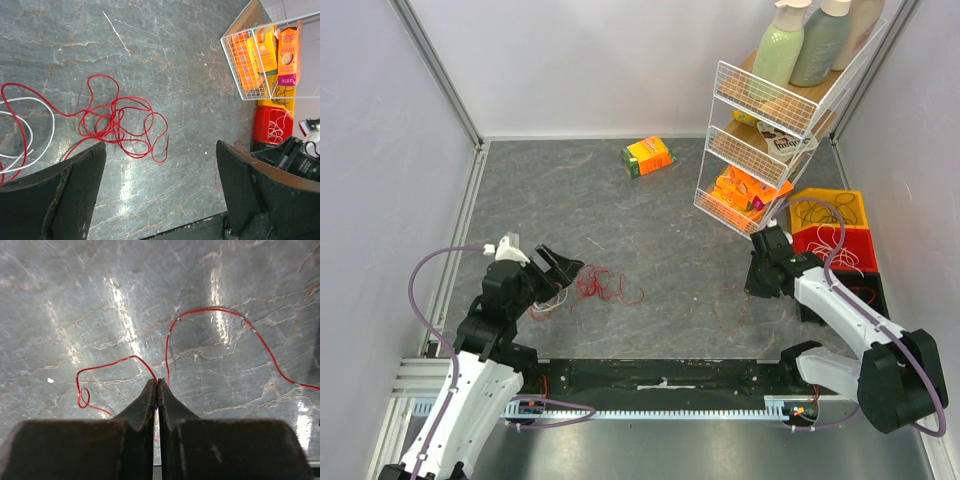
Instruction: Untangle the cables
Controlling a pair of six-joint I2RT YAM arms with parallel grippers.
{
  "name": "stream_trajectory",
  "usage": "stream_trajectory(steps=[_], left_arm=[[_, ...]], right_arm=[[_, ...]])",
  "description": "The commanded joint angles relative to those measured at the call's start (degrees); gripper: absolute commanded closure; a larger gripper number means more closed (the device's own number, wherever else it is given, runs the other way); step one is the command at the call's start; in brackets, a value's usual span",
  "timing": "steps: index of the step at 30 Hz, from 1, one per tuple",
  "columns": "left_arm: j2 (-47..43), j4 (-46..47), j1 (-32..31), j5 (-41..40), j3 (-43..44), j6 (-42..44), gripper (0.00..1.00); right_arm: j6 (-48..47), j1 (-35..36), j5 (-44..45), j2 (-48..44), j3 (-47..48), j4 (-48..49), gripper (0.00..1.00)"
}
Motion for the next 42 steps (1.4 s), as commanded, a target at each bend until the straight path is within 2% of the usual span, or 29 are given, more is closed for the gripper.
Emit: stream_trajectory(steps=[1,5,11,15,19,22,27,29,32,36,42], left_arm=[[-0.59,3.98,0.26,2.56,-1.4,0.59,0.04],[0.12,5.04,0.17,3.62,-1.76,0.59,0.04],[0.21,5.83,0.26,4.15,-2.55,0.68,0.04],[0.82,6.97,0.17,4.5,-3.25,0.59,0.04],[1.87,7.5,0.17,5.02,-3.25,0.85,0.04],[1.88,7.76,0.17,5.02,-3.43,0.85,0.04],[1.88,8.2,0.26,5.73,-3.78,0.76,0.04],[1.96,8.12,0.17,5.82,-3.34,0.94,0.04],[2.05,7.68,0.17,5.82,-2.46,1.38,0.04],[2.05,6.36,0.26,5.29,-0.97,2.17,0.04],[3.1,6.18,0.26,5.9,0.18,3.13,0.04]], right_arm=[[2.1,-0.24,-4.32,0.92,-2.73,6.26,0.91],[1.84,-0.24,-3.72,3.03,-3.43,6.53,0.86],[-0.89,-0.32,2.35,4.7,-2.64,3.8,0.72],[-1.33,-0.24,1.56,5.14,-2.91,5.03,0.5],[-1.77,-0.24,2.01,5.93,-3.61,6.87,0.46],[-0.72,-0.24,1.91,6.98,-4.31,8.02,0.5],[0.42,-0.15,1.74,8.04,-5.01,9.25,0.63],[0.86,-0.06,1.04,8.04,-5.72,10.13,0.74],[1.3,0.2,-0.89,6.99,-5.99,11.01,1.0],[0.25,2.13,0.06,0.07,0.23,5.67,1.0],[-2.56,1.7,19.46,-7.78,15.88,-5.68,1.0]])
